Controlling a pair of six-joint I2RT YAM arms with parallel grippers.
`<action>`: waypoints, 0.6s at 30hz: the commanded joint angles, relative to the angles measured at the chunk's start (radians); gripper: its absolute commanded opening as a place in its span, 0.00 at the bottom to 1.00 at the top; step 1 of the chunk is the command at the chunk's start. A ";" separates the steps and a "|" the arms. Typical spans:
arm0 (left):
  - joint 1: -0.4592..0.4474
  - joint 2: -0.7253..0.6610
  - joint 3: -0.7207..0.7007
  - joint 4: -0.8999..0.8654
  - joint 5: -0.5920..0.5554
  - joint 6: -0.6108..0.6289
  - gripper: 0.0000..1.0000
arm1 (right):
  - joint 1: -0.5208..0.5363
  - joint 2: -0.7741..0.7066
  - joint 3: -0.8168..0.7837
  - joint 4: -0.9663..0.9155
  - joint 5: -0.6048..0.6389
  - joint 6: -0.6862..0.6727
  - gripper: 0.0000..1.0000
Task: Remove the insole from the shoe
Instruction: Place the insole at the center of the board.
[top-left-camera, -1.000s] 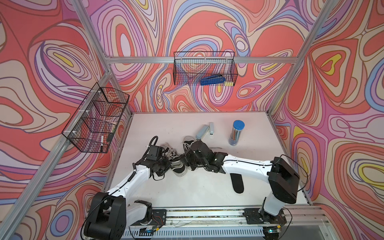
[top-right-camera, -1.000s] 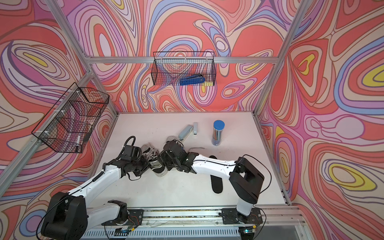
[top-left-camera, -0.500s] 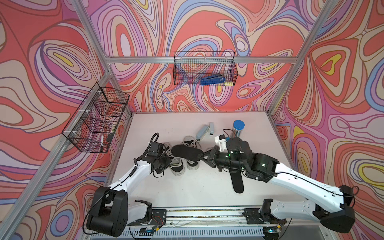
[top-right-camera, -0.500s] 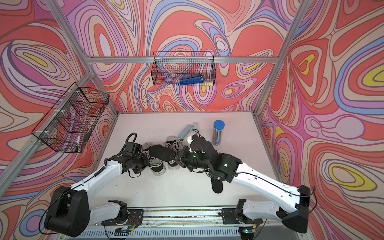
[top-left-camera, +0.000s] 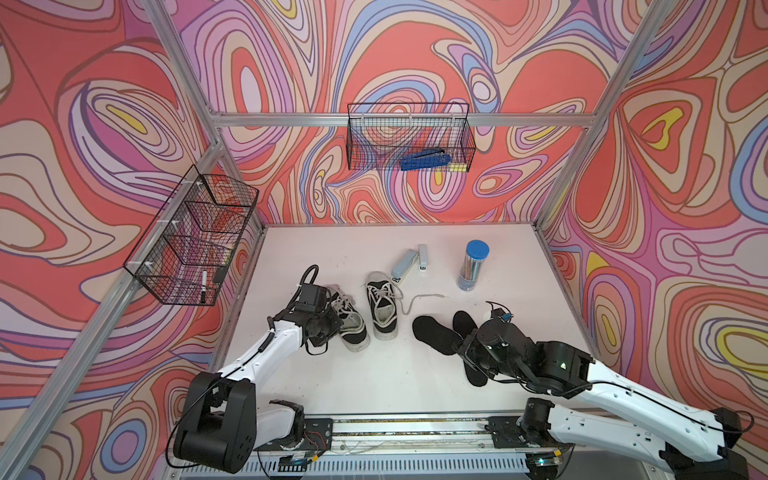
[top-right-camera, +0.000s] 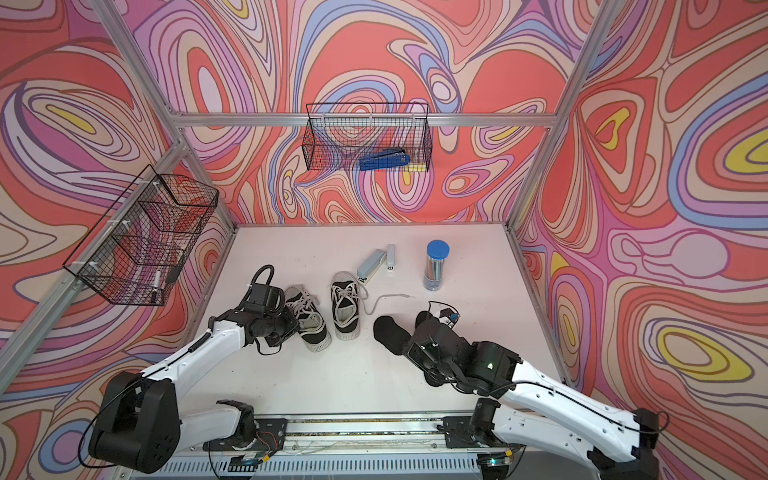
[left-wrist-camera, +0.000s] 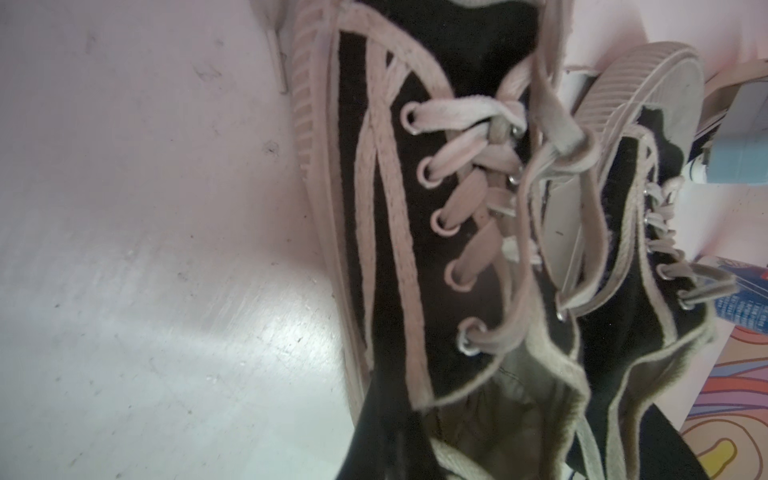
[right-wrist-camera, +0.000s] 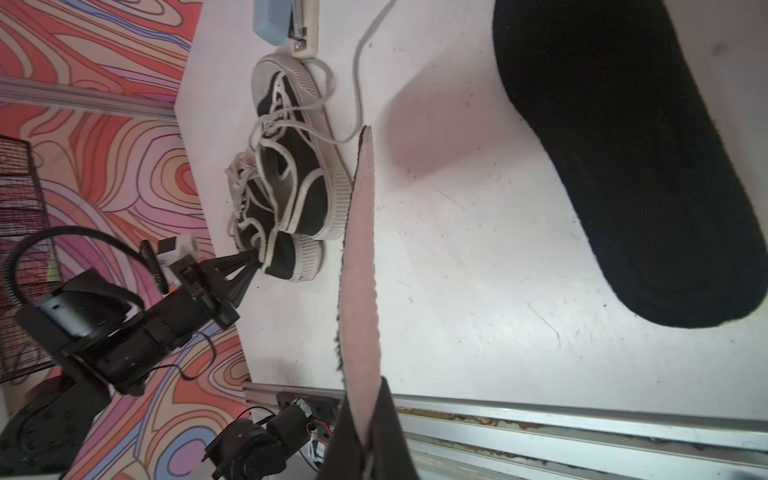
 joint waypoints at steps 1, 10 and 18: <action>0.002 0.007 0.012 -0.037 -0.003 0.022 0.00 | 0.003 0.010 -0.045 0.100 0.073 0.064 0.00; 0.002 0.008 0.020 -0.046 -0.009 0.026 0.00 | 0.003 0.119 -0.121 0.049 -0.007 0.094 0.23; 0.003 0.026 0.030 -0.045 -0.024 0.066 0.00 | 0.019 0.223 -0.118 -0.094 -0.181 -0.078 0.55</action>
